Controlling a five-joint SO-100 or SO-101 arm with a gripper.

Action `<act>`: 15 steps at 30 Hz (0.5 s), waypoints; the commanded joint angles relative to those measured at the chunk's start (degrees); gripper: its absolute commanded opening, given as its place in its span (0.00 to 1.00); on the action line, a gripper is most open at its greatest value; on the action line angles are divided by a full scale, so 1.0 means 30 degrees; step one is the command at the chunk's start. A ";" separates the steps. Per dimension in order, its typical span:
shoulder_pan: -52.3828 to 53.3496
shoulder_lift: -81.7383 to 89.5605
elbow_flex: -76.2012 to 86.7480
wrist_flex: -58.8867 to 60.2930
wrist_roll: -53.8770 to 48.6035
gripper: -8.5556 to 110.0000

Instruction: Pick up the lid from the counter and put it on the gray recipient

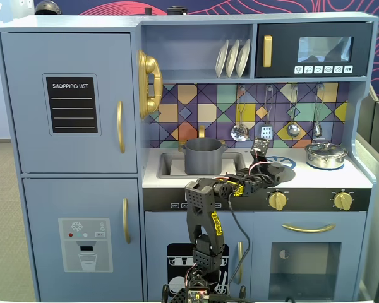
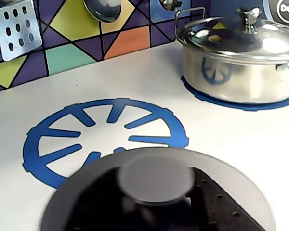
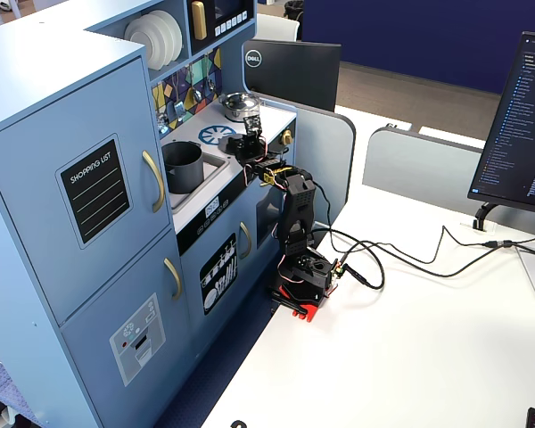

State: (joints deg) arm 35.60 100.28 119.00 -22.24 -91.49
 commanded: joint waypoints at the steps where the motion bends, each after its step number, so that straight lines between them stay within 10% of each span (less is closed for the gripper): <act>1: -0.0469 0.0146 -0.0791 -0.0469 0.0234 0.07; 15: -0.1055 0.4248 -0.1875 0.1729 0.0264 0.07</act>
State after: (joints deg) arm 33.57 105.82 118.56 -18.81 -91.14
